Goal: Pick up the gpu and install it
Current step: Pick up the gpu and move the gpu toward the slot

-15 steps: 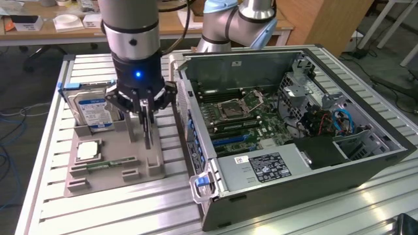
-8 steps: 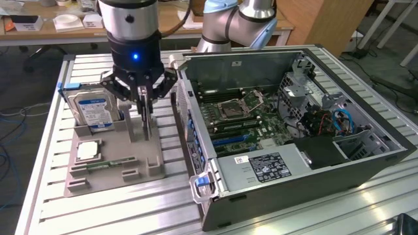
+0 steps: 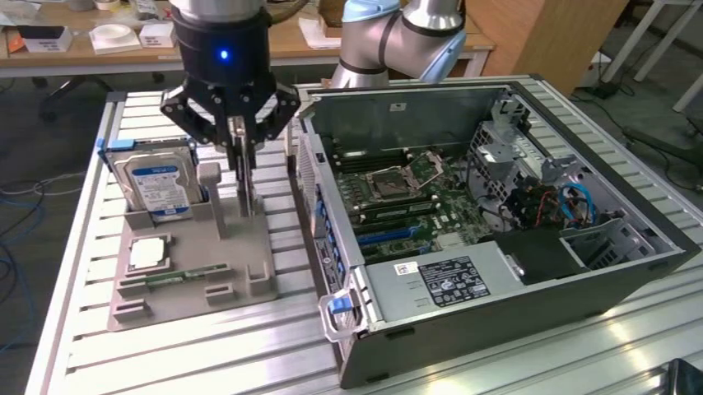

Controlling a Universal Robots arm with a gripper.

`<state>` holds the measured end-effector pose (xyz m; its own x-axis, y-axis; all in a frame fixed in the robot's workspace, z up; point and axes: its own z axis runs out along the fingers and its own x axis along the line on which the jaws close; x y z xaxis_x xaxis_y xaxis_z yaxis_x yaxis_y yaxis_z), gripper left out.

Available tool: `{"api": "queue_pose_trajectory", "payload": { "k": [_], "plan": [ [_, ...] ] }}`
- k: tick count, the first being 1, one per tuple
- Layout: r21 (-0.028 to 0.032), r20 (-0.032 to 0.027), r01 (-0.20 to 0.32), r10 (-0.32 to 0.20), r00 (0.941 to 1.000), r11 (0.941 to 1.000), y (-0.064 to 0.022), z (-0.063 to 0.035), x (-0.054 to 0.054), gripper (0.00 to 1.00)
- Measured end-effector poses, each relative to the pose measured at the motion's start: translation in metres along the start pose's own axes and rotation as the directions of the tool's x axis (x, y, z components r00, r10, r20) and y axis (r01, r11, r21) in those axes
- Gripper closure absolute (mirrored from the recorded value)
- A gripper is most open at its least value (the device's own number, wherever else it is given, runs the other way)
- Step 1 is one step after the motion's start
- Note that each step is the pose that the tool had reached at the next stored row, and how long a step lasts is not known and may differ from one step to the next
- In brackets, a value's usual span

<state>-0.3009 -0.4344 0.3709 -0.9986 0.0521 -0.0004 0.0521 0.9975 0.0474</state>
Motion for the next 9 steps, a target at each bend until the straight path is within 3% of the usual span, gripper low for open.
{"api": "queue_pose_trajectory", "payload": {
  "k": [9],
  "plan": [
    [0.0001, -0.0003, 0.000, 0.000, 1.0000, 1.0000, 0.0019, -0.0408, 0.000, 0.74]
  ]
}}
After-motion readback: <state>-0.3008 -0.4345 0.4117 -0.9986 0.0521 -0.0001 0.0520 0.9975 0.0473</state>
